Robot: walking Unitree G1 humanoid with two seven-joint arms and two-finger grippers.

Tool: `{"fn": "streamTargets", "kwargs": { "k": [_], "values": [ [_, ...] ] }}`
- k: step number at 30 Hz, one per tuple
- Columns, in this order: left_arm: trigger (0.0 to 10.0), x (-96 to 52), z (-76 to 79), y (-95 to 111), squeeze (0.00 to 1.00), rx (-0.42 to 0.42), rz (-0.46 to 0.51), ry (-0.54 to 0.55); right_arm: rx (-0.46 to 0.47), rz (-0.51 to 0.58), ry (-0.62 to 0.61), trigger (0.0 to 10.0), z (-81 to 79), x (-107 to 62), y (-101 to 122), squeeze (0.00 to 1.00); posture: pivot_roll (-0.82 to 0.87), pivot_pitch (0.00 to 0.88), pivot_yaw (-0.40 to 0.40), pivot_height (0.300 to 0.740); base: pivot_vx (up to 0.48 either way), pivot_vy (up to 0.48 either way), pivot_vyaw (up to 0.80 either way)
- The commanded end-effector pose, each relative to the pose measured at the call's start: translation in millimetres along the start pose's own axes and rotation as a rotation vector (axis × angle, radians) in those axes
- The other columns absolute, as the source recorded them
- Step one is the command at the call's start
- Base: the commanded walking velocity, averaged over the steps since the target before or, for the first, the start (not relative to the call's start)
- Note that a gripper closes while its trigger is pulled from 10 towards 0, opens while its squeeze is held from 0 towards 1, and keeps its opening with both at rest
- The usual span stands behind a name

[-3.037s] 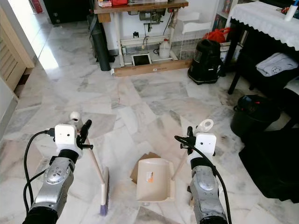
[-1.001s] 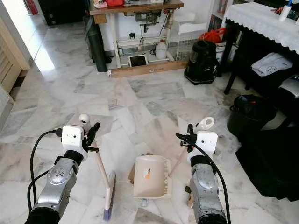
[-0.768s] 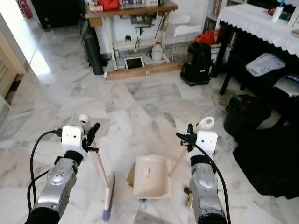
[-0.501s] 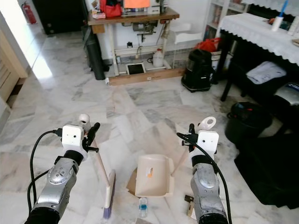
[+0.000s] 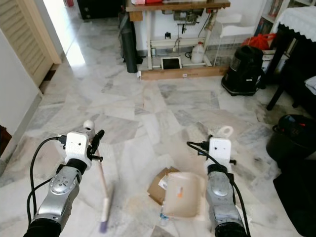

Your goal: Sweep floor

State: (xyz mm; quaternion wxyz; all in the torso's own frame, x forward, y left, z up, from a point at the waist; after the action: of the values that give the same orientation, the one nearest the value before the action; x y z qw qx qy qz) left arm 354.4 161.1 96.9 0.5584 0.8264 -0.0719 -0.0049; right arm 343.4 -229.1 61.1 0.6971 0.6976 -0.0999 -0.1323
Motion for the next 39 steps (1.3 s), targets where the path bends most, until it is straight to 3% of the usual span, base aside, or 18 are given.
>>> {"fn": "streamTargets", "kwargs": {
  "k": [1,4,14,27,39],
  "values": [
    [10.0,3.0,-1.7,7,0.0,0.007,0.021,0.004,-0.07,0.016,-0.038,10.0,10.3,2.7,4,0.0,0.09,0.0,0.033,0.74,0.0,0.0,0.0],
    [10.0,2.8,-0.9,5,0.0,0.007,0.01,-0.01,-0.129,0.009,-0.056,10.0,12.5,3.6,2,0.0,0.09,0.0,0.037,0.74,0.0,0.0,0.0],
    [10.0,-0.3,-1.9,-1,0.0,-0.011,-0.022,-0.061,-0.093,-0.019,-0.021,10.0,-4.1,-3.0,-8,0.0,0.09,0.0,0.063,0.74,0.0,0.0,0.0],
    [10.0,10.5,8.7,7,0.0,-0.055,-0.021,-0.113,-0.146,-0.086,0.054,10.0,-10.4,-0.6,-21,0.0,0.1,0.0,0.044,0.74,0.0,0.0,0.0],
    [10.0,22.9,13.0,8,0.0,-0.164,-0.046,-0.1,-0.152,-0.114,0.159,10.0,-30.9,1.9,-25,0.0,0.09,0.015,0.034,0.74,0.0,0.0,0.0]
  ]
}}
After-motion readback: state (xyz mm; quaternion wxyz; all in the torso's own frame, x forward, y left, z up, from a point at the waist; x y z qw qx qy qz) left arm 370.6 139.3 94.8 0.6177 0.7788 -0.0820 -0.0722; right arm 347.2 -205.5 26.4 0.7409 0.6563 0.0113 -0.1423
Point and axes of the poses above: a point about 5 cm out from each wrist's last joint towards the gripper, its own x axis pointing out of the wrist towards the gripper, its own y axis along the axis of the wrist's last joint, z = x × y, the point moved 5 cm from there along x, pointing out of the wrist towards the gripper, and after that the axes turned 12 degrees about x, right-handed, at the moved point
